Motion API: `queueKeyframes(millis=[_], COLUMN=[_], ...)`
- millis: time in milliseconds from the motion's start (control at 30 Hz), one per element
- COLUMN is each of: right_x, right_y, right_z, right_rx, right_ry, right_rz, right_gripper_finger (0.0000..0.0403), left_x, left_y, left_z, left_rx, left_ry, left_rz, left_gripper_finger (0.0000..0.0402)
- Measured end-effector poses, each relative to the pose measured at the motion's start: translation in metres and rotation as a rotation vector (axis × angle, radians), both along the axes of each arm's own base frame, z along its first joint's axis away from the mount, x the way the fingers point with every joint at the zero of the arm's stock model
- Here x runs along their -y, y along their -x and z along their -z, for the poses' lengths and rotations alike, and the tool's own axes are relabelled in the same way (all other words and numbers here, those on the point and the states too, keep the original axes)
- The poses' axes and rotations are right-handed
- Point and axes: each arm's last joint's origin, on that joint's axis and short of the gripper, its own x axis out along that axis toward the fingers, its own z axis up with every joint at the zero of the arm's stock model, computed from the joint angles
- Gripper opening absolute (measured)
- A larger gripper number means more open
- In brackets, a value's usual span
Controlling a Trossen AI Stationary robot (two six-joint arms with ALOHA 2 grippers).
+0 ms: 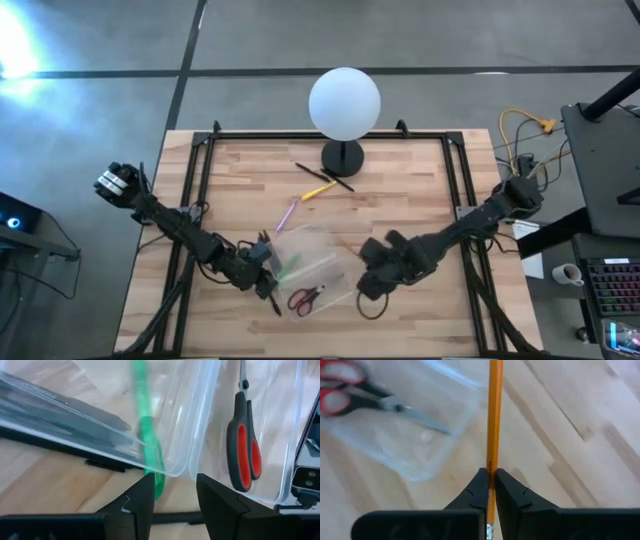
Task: Pick & place school supplies into a supply box
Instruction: Put the yellow pencil into the transparent supply box
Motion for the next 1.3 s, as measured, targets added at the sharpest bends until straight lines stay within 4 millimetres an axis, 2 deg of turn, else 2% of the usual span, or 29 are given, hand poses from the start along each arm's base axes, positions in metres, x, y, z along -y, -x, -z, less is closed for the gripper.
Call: queueKeyframes(millis=[200,433,533,700,833,933,1100,1300], right_x=[0.016,0.029,0.030,0.031,0.034,0.030,0.025,0.027], right_y=[-0.018,-0.053,-0.067,-0.086,-0.097,-0.103,-0.111,-0.103], right_z=[-0.003,-0.010,0.002,0.019,0.033,0.047,0.065,0.074], right_rx=[0.008,0.208,0.226,0.223,0.193,0.161,0.117,-0.016], right_ry=[0.026,-0.081,-0.079,-0.197,-0.188,-0.244,-0.270,-0.227], right_rz=[-0.081,-0.321,-0.438,-0.584,-0.685,-0.744,-0.745,-0.663], right_gripper_finger=[0.0009,0.0009,0.0009,0.0009,0.0009,0.0009,0.0011,0.0027], left_x=[0.001,0.000,-0.001,-0.006,-0.015,-0.019,-0.016,-0.018], left_y=[-0.002,-0.002,0.001,0.008,0.003,-0.003,-0.010,-0.016], left_z=[-0.002,-0.003,-0.001,0.001,0.002,-0.002,-0.017,-0.025], left_rx=[0.012,0.015,-0.027,-0.140,-0.133,-0.091,-0.028,0.018], left_ry=[0.006,-0.012,-0.040,-0.081,-0.086,-0.093,-0.120,-0.195], left_rz=[-0.001,-0.015,-0.017,-0.059,-0.093,-0.085,-0.035,0.012], left_gripper_finger=[0.0130,0.0130,0.0130,0.0130,0.0130,0.0130,0.0130,0.0130])
